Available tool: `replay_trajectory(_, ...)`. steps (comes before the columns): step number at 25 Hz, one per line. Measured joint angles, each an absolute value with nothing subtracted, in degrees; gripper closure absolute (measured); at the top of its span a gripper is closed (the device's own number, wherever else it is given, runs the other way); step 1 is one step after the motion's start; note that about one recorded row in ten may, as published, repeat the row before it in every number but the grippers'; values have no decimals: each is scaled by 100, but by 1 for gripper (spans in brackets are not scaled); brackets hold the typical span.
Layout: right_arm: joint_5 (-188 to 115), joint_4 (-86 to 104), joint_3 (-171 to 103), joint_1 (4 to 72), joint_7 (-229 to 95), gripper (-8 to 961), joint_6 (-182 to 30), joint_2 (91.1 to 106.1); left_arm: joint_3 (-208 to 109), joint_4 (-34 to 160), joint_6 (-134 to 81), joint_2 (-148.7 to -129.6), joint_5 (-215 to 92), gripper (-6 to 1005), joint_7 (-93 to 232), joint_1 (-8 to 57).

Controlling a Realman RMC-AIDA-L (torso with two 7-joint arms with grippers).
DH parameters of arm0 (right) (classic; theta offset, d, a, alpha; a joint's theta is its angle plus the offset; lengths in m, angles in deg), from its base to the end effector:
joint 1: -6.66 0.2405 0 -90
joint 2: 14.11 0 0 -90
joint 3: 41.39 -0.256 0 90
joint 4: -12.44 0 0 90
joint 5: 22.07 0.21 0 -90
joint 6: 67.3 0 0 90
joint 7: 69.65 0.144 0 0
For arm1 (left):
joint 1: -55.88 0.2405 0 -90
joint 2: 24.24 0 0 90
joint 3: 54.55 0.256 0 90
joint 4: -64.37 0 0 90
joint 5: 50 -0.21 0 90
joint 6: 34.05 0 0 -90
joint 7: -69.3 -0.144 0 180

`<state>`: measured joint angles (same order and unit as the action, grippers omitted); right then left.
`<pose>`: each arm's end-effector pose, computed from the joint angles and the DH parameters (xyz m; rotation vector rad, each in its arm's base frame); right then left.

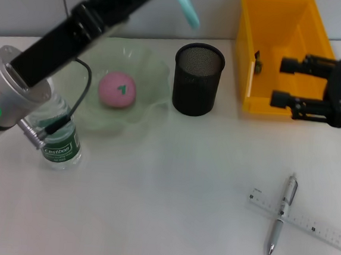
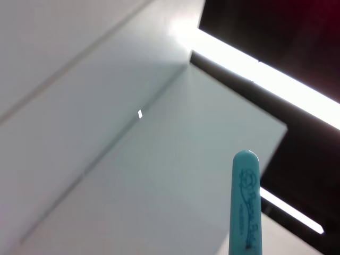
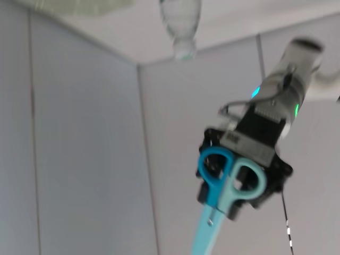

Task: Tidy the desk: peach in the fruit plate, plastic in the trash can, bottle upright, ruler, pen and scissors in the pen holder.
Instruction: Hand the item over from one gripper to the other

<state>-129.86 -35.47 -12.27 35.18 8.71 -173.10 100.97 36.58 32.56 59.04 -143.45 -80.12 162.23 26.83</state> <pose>0.2500 0.3215 0.0898 -2.6267 0.3246 0.9158 -0.1415 0.3198 -0.0029 2.1505 0.9036 1.8825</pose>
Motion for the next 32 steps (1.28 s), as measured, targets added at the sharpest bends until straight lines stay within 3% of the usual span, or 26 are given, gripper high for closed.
replay_trajectory(4,-12261,-3078,-1230,3469,-166,194,-17045,10325,4424,3350,5559,-14343,-6896,727,16003,2664)
replay_trajectory(13,-10945,-1715,-1168,3469,-2763,195,-17018,10479,5722,3254,4858,-14342,-4725,728,15762,2647)
replay_trajectory(32,-10107,291,-1178,4384,-5698,194,-16952,10542,6175,2846,3945,-14342,-3960,727,14970,2633)
